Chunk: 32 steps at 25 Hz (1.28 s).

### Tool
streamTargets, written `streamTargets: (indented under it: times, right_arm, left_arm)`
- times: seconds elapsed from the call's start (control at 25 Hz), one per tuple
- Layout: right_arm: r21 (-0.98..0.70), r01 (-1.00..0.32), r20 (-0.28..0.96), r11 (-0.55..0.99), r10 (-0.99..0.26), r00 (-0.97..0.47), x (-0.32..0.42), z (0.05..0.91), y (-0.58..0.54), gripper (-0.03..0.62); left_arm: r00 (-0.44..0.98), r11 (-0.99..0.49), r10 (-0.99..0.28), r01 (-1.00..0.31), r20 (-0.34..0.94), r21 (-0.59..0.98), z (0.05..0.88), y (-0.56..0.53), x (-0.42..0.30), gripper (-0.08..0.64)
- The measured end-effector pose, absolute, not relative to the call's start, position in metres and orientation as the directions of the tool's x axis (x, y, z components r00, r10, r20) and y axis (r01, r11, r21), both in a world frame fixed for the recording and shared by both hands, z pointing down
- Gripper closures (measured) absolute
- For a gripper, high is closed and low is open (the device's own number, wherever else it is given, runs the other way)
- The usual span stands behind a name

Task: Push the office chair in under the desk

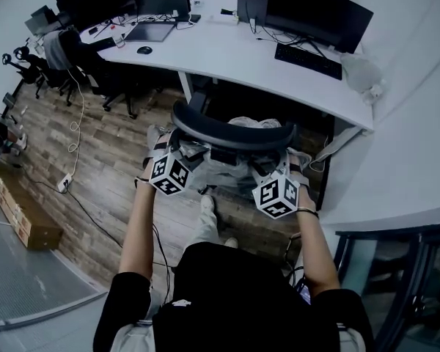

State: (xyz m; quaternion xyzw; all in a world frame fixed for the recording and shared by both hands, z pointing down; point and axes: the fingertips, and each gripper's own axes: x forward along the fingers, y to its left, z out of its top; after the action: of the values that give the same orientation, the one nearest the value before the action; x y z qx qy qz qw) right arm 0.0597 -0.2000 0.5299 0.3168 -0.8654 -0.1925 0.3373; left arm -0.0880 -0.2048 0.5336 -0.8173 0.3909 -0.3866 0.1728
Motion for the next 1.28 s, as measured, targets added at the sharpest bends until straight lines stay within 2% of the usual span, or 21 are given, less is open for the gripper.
streamTargets:
  times: [1.28]
  right_arm:
    - [0.548,-0.505,0.437,0.666,-0.744,-0.506,0.062,0.531,-0.341,0.291]
  left_arm:
    - [0.452,-0.669,-0.742,-0.466,0.495,-0.578,0.534,-0.355,-0.084,0.194]
